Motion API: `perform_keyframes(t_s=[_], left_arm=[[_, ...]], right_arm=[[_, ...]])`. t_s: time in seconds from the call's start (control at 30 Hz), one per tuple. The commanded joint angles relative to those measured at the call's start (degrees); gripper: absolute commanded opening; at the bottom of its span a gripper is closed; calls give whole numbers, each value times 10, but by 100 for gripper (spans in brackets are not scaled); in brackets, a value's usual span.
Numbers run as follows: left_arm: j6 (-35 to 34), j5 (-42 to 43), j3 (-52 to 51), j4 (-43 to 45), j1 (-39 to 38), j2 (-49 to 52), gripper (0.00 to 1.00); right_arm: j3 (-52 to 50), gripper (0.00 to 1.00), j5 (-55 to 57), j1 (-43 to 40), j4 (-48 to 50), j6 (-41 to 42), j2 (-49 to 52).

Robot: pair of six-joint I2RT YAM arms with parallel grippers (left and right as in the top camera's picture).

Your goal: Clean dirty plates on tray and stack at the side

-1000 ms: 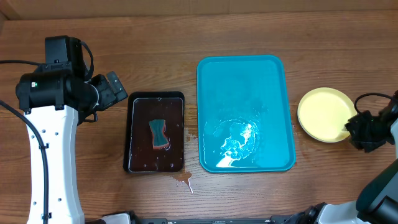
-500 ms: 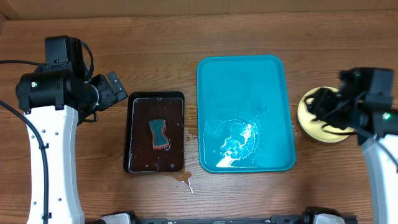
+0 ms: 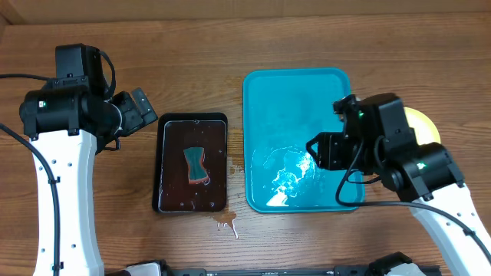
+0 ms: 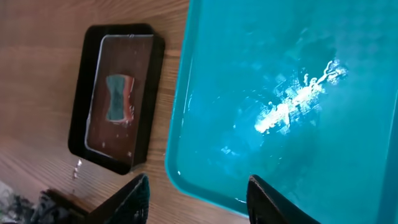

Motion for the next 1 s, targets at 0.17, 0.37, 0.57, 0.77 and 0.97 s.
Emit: perform_keyframes(t_s=[0.17, 0.37, 0.57, 0.77, 0.97], left_arm=[[7, 2, 9, 0, 3, 1, 100], [7, 2, 9, 0, 3, 1, 100], [7, 2, 9, 0, 3, 1, 100], [7, 2, 9, 0, 3, 1, 100], [7, 2, 9, 0, 3, 1, 100]], right_arm=[[13, 55, 18, 10, 5, -4, -2], [13, 72, 24, 10, 6, -4, -2], [13, 100, 39, 10, 7, -4, -2], [13, 100, 39, 10, 7, -4, -2], [13, 100, 39, 10, 7, -4, -2]])
